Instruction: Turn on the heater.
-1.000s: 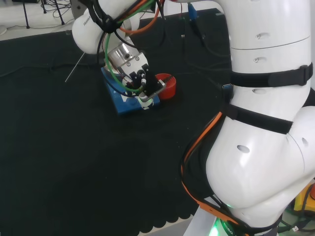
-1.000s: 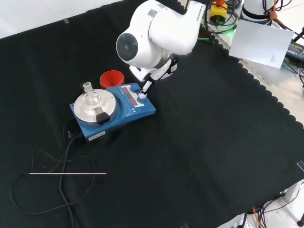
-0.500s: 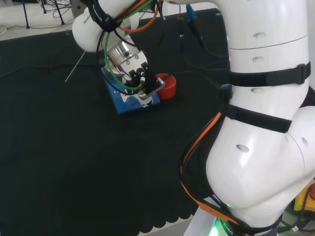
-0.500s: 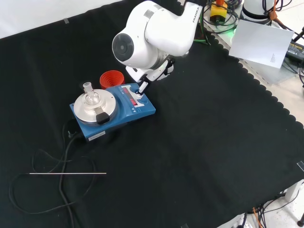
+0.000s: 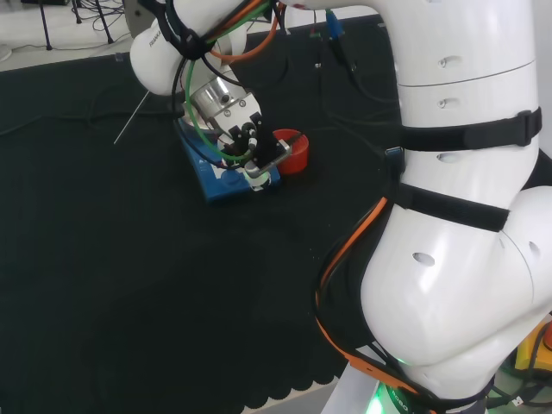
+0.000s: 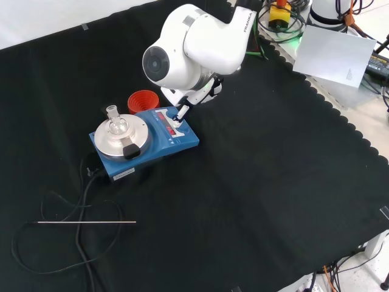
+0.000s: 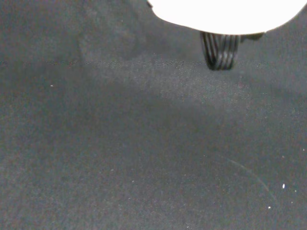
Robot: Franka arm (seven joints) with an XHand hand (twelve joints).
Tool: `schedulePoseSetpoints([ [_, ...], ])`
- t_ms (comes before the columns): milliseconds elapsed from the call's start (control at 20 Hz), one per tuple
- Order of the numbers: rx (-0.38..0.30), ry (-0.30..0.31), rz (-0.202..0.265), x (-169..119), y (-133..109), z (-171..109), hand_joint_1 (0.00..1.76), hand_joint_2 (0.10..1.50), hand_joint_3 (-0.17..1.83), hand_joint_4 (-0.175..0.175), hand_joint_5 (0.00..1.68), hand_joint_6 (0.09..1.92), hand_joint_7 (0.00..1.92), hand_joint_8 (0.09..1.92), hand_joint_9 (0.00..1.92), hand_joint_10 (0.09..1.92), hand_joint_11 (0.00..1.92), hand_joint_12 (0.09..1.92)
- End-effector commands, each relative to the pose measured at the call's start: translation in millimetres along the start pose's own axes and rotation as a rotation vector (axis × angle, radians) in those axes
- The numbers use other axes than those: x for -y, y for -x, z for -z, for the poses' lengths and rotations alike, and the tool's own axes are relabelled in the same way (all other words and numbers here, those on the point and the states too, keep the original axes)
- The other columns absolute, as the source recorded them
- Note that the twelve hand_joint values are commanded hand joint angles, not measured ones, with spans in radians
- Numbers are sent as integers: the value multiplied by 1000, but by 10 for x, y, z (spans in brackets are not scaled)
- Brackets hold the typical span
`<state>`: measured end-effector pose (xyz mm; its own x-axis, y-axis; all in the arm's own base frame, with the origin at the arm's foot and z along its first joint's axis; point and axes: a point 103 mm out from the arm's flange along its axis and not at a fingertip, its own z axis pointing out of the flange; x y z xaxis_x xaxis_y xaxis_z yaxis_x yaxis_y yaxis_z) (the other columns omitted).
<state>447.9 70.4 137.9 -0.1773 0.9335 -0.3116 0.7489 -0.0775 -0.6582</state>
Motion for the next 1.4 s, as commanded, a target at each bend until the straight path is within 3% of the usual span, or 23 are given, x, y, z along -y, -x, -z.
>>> schedulePoseSetpoints([
  [50,13,8,-4,11,-15,-31,1544,490,1392,-13,284,87,1645,1920,1793,1768,1650,1606],
  [1100,-22,26,9,130,130,134,1545,489,1395,-14,289,87,1649,1920,1794,1769,1652,1607],
  [1400,-12,35,-1,193,47,115,1545,488,1396,-14,289,87,1649,1920,1794,1769,1653,1607],
])
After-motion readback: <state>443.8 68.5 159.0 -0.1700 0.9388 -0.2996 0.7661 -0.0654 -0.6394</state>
